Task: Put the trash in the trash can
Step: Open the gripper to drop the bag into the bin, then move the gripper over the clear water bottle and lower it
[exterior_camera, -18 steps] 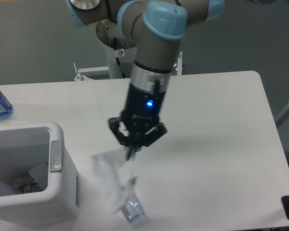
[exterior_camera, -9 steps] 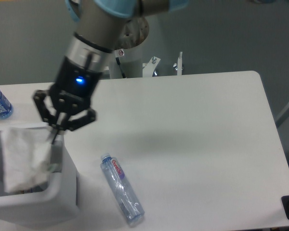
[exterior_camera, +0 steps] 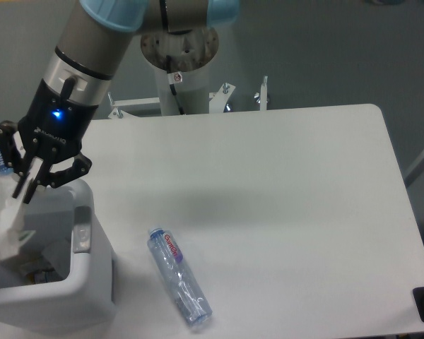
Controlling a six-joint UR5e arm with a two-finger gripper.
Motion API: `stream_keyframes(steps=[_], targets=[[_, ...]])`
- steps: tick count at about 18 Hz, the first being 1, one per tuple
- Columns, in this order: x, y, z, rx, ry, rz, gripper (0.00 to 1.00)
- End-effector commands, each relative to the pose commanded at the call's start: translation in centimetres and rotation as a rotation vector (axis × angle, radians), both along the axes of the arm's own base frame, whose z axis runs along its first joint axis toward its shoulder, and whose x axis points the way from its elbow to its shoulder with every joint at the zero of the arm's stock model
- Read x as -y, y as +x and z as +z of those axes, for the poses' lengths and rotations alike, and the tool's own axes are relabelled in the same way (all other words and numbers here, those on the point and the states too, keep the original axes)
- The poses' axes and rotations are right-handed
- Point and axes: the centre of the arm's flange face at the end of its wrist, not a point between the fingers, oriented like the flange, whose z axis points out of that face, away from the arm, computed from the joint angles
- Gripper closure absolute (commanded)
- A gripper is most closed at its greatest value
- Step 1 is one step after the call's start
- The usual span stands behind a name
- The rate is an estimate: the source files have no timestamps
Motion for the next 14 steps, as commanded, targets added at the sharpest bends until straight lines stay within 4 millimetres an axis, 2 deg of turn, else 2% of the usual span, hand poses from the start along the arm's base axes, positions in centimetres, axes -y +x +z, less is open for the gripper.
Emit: stream_keyframes(steps=[2, 3, 8, 11, 13, 14], targets=[[0.2, -0.5, 0.1, 0.005, -0.002, 0.016, 0.00], [0.5, -1.6, 0.1, 0.011, -0.004, 0.041, 0.00], [2.5, -9.5, 2.1, 0.026, 0.019, 0.216, 0.00], [1.4, -14.4, 0.0, 0.014, -0.018, 0.280, 0.00], [0.7, -17.1, -1.0, -0.084, -0.086, 0.372, 0.00], [0.3, -18.3, -2.1, -0.120, -0.126, 0.404, 0.00]])
